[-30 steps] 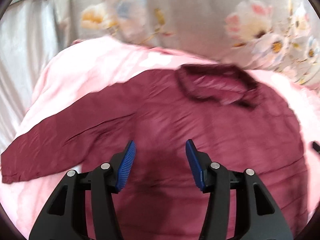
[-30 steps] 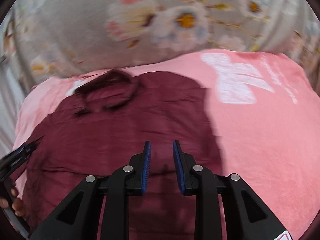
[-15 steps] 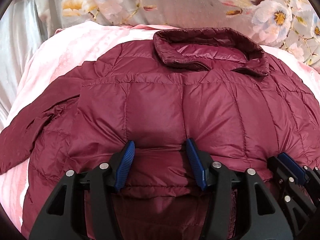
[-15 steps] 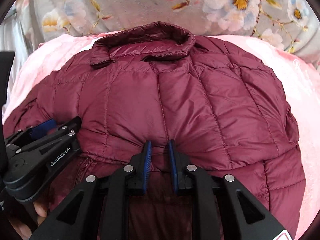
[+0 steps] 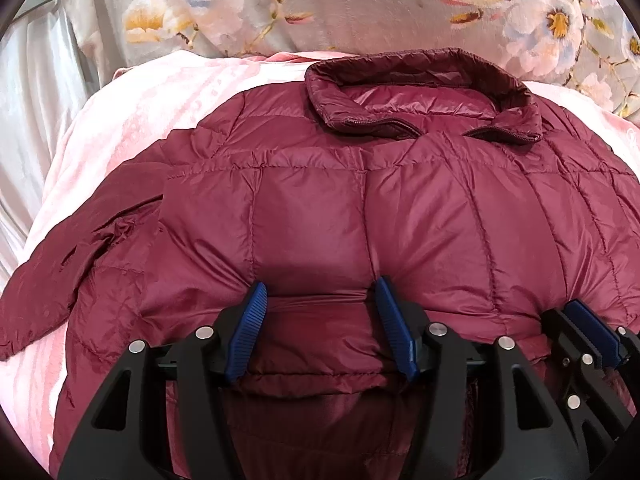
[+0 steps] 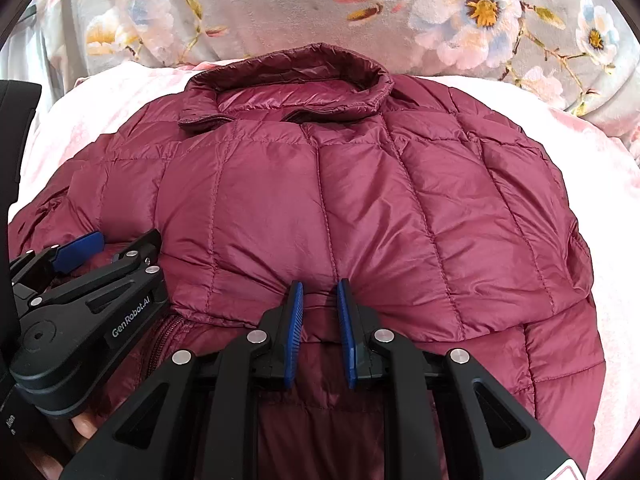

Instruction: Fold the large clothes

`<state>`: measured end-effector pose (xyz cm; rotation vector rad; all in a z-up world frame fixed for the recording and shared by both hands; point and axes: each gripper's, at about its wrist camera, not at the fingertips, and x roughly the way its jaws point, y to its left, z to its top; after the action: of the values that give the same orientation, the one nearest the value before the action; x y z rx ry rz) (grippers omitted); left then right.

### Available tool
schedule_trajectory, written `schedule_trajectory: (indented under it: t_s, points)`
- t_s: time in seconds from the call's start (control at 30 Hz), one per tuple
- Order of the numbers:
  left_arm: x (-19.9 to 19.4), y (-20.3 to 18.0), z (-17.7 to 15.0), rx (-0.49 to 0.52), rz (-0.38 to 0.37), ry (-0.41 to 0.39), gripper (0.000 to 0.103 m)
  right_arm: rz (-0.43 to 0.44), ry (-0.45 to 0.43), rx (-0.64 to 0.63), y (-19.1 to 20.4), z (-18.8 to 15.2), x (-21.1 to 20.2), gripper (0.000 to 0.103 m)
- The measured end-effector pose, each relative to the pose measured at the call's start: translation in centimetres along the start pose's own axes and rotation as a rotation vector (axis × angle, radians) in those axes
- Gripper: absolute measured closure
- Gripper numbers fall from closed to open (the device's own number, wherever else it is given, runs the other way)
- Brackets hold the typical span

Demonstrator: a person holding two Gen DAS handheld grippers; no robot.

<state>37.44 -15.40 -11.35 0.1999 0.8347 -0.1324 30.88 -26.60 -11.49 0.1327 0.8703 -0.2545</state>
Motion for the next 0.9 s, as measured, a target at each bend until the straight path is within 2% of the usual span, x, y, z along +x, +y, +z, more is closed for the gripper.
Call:
schedule_trajectory:
  t_s: [0.37, 0.47, 0.53, 0.63, 0.7, 0.73, 0.77, 0.8, 0.9]
  points:
    - [-0.1, -0.3, 0.0, 0.018, 0.025, -0.003, 0.047, -0.001, 0.000, 0.002, -0.1, 0.0, 0.0, 0.087]
    - [-0.1, 0.0, 0.0, 0.004, 0.033, 0.001, 0.040, 0.000, 0.001, 0.003, -0.2, 0.0, 0.0, 0.087]
    - [-0.1, 0.6, 0.0, -0.021, 0.006, 0.002, 0.036, 0.005, 0.000, 0.008, -0.2, 0.0, 0.0, 0.087]
    - [-1.3, 3.2, -0.6, -0.115, -0.080, 0.008, 0.032, 0.030, 0.004, 0.025, -0.6, 0.1, 0.0, 0.087]
    - [-3.6, 6.2, -1.7, -0.179, -0.142, 0.007, 0.031, 0.042, 0.011, 0.038, -1.0, 0.2, -0.1, 0.087]
    - [-4.8, 7.8, -2.4, -0.202, -0.161, 0.001, 0.028, 0.010, 0.018, 0.036, -0.9, 0.1, -0.7, 0.086]
    - [-6.0, 9.6, -3.0, -0.222, -0.165, -0.006, 0.024, -0.031, 0.018, 0.038, -0.6, -0.2, -1.9, 0.079]
    - [-7.4, 12.0, -4.0, -0.253, -0.159, -0.023, 0.016, -0.035, 0.007, 0.046, -0.4, -0.6, -2.9, 0.076]
    - [-10.0, 19.1, -6.7, -0.338, -0.094, -0.061, 0.010, 0.055, -0.016, 0.057, 1.4, -2.9, -6.8, 0.070]
